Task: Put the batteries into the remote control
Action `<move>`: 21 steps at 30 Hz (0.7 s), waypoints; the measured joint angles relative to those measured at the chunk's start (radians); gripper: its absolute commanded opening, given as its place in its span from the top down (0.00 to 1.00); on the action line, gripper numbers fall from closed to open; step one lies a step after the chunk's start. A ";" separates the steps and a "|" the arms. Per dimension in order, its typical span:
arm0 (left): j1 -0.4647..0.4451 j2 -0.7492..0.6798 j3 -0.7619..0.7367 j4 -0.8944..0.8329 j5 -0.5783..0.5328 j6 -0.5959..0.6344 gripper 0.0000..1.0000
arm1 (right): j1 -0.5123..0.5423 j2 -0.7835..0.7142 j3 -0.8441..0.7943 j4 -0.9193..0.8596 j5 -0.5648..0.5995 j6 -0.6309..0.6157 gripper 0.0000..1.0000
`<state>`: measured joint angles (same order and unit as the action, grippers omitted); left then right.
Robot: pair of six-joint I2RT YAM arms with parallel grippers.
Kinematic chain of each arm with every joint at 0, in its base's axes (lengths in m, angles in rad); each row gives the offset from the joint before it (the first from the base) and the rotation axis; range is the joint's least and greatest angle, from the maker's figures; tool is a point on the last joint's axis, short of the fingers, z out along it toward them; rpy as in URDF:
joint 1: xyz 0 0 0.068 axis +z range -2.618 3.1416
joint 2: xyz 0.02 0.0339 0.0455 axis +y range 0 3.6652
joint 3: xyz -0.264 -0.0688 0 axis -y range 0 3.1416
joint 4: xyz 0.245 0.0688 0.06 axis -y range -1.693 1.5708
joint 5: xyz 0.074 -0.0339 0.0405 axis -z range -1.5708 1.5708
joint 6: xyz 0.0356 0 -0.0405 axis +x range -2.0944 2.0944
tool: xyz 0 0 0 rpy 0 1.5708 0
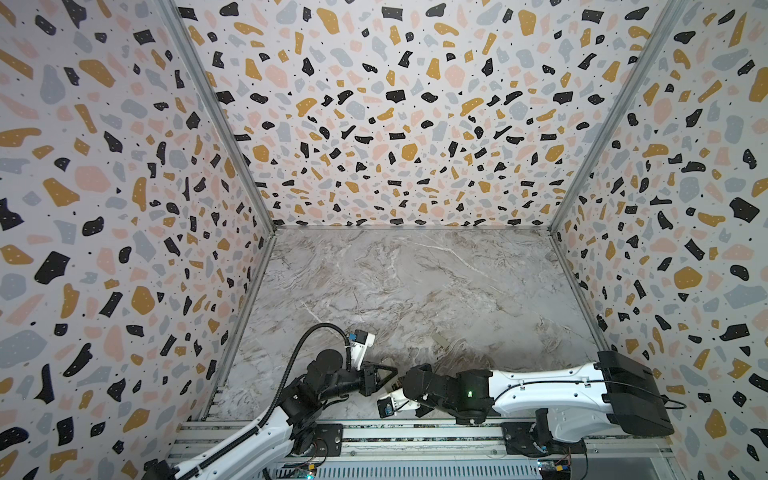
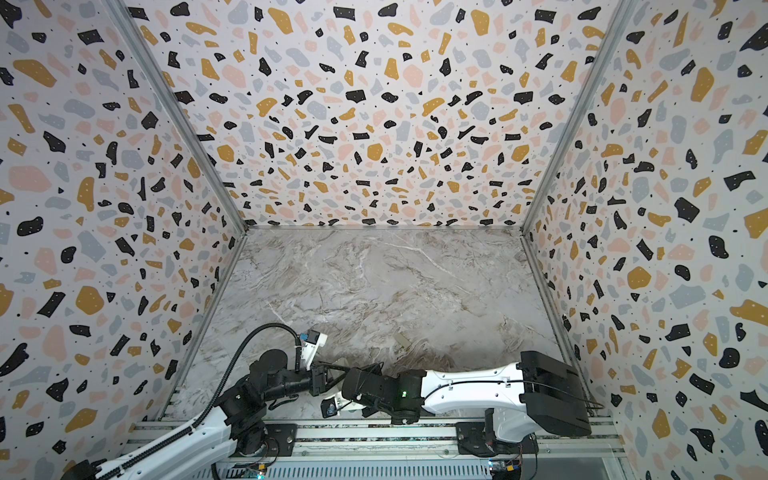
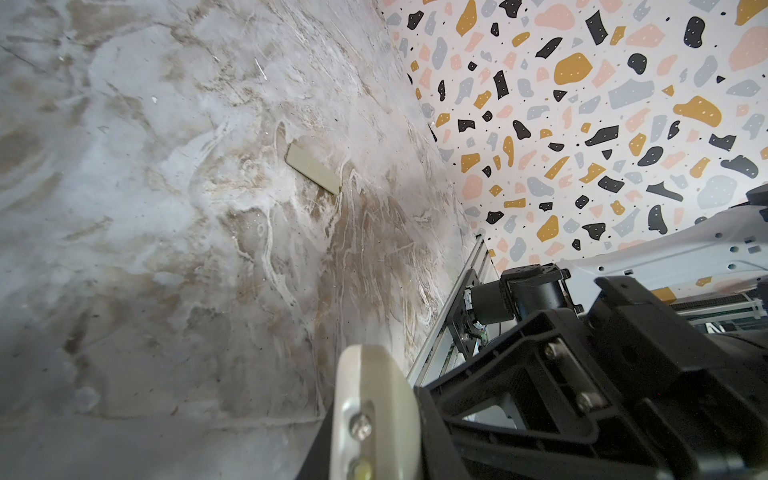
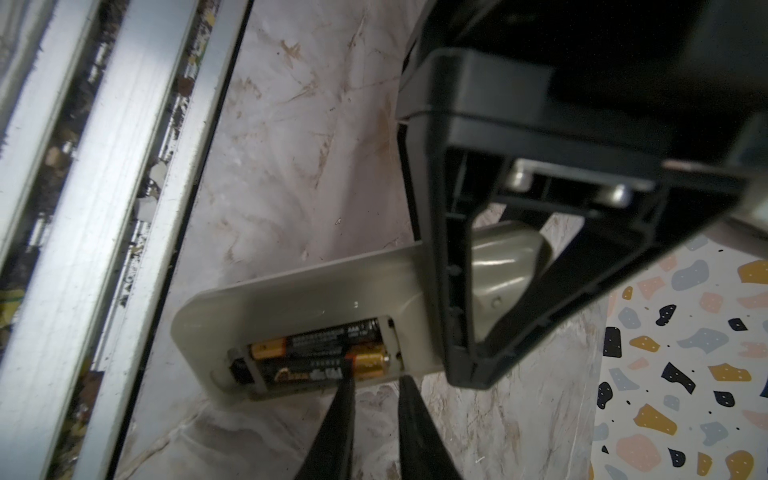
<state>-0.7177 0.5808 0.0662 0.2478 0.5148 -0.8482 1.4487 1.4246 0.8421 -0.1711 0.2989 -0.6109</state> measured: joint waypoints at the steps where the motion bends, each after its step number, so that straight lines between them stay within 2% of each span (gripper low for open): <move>1: 0.000 0.000 0.000 0.000 0.000 0.000 1.00 | 0.000 0.000 0.000 0.000 -0.003 0.000 0.78; 13: -0.005 0.000 0.000 -0.010 0.003 0.006 1.00 | -0.010 0.000 0.000 -0.002 -0.050 0.003 0.77; 21: -0.006 0.000 0.000 -0.016 0.006 0.009 1.00 | -0.013 0.000 0.003 -0.015 -0.081 0.008 0.80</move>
<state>-0.7238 0.5812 0.0662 0.2317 0.5213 -0.8394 1.4353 1.4242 0.8455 -0.1860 0.2176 -0.6033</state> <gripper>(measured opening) 0.231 0.196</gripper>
